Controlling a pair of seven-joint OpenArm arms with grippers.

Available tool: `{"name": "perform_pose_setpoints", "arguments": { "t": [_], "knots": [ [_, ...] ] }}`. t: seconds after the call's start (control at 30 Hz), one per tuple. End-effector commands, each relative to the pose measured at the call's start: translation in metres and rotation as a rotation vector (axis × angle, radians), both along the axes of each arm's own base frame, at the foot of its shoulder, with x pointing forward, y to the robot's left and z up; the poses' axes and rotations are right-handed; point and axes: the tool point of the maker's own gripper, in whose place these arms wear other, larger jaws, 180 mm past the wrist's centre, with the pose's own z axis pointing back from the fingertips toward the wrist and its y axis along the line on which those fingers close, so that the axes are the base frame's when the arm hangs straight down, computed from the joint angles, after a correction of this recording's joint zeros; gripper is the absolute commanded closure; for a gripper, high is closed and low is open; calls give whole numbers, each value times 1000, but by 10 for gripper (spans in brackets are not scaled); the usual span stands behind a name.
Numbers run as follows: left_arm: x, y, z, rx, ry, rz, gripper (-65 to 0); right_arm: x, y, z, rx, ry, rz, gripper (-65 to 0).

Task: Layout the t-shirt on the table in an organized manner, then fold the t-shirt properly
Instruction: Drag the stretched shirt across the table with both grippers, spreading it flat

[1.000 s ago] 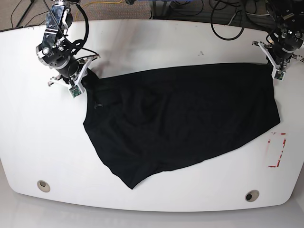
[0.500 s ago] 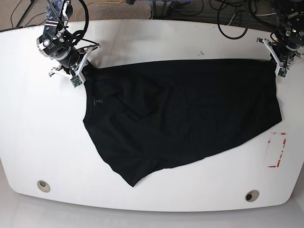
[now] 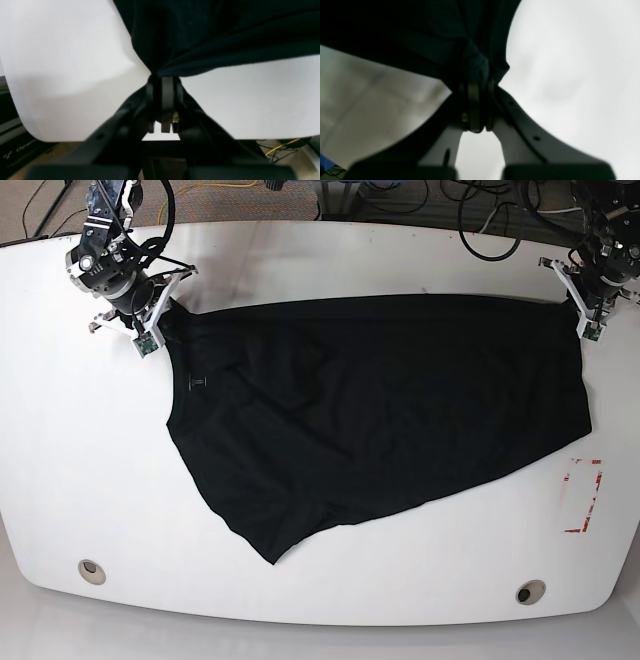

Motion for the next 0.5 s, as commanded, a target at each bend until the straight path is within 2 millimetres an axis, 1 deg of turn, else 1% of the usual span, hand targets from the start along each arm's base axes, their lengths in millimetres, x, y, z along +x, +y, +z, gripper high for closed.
{"name": "perform_pose_setpoints", "arguments": {
  "t": [0.0,0.13,0.2,0.4,0.47],
  "knots": [
    [15,3,12,26,-44,-15,-17,7,-4,10,-14,-36,0,0],
    [18,-2,11,20,-45,-30,-18,4,-4,8,-14,-29,0,0],
    [18,-4,10,18,-42,-32,-24,-1,-4,5,-12,-15,-2,0],
    [8,-4,5,16,-15,-33,-92,-12,-3,-1,-11,14,0,0],
    [5,-4,4,13,-8,-32,-100,-13,-3,-2,-10,17,-1,0]
  ]
}}
